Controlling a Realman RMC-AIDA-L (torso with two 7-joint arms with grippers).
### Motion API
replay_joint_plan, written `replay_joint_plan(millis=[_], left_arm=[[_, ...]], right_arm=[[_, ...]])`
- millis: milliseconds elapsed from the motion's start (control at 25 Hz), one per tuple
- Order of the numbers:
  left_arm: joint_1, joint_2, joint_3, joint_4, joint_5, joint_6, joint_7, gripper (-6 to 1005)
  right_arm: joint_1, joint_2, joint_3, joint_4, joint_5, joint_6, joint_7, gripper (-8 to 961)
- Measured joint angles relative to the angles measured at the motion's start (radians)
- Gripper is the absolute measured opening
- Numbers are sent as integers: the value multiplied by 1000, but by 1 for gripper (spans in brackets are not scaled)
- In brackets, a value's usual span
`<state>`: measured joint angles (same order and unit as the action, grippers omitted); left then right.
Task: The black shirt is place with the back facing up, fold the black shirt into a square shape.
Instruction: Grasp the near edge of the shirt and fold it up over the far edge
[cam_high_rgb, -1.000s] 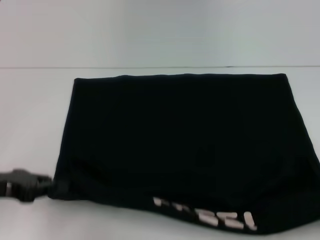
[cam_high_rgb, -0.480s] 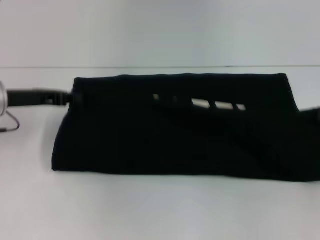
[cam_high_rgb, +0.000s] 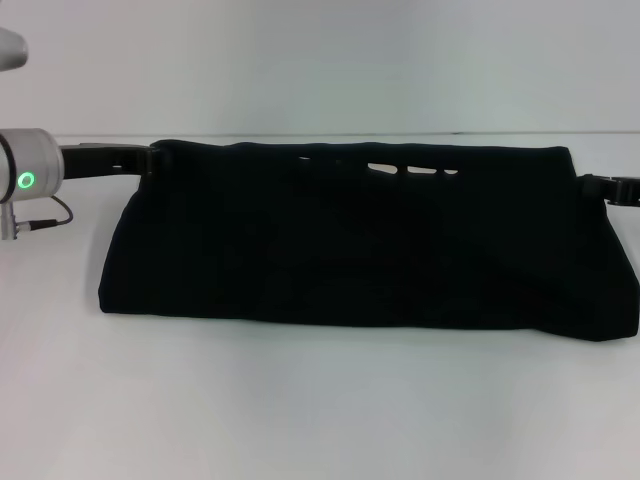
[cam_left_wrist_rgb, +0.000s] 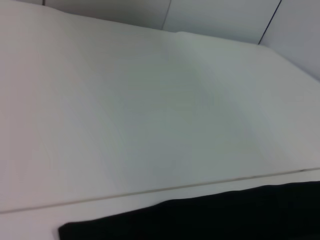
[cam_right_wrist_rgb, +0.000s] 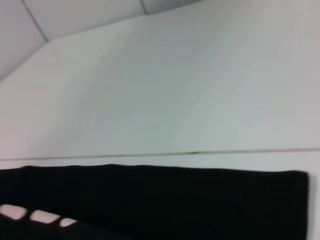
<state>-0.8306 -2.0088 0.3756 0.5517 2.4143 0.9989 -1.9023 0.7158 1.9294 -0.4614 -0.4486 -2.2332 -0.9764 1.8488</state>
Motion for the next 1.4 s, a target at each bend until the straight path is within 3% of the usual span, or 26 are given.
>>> replay_joint_plan(millis=[320, 760, 1400], left_arm=[[-32, -9, 59, -1, -2, -97, -2, 30], [-66, -3, 73, 3, -2, -158, -4, 30], [-89, -9, 74, -42, -7, -247, 3, 31]], right_arm=[[64, 0, -29, 8, 0, 102, 12, 145], [114, -22, -39, 18, 0, 159, 26, 158], [138, -14, -57, 75, 4, 262, 14, 176]])
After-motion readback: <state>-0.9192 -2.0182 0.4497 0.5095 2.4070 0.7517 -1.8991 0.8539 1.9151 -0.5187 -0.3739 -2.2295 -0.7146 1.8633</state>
